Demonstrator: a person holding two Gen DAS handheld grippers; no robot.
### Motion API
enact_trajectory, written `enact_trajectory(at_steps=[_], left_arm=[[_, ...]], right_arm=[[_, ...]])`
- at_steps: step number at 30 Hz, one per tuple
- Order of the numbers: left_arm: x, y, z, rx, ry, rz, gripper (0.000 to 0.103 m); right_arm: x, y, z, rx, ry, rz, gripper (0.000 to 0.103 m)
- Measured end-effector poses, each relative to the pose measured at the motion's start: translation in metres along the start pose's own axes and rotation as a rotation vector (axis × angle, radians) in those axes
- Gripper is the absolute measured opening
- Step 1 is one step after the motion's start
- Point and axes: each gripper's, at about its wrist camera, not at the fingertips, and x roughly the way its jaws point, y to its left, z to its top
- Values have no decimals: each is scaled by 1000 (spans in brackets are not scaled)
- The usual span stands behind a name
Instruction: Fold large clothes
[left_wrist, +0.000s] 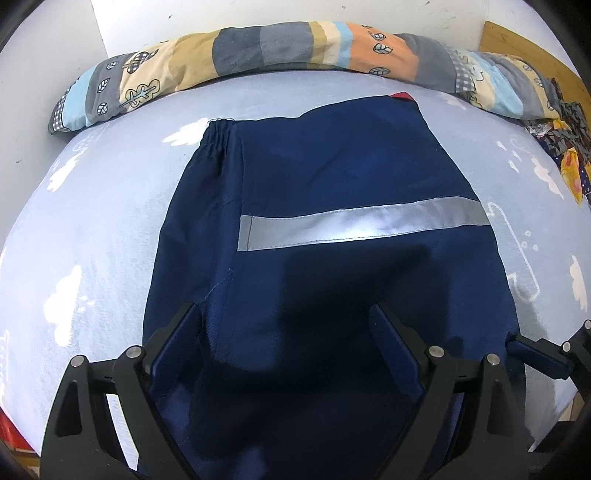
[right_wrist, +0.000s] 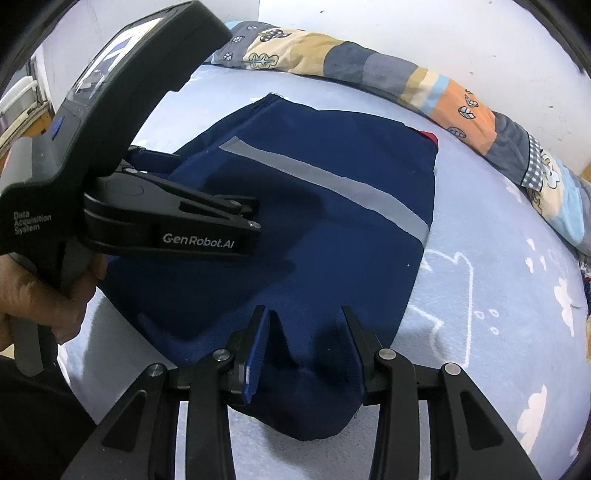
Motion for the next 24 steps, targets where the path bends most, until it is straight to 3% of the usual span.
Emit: enact_trajectory(at_steps=[17, 21, 24], left_arm=[[-2, 0, 1, 6, -9, -2, 93], [-11, 10, 5, -24, -53, 5, 93], [-2, 26, 4, -88, -7, 4, 93]], right_arm=[[0, 7, -4, -48, 1, -24, 47], [-17, -20, 1, 70, -67, 40, 47], [-20, -46, 2, 156, -83, 35, 47]])
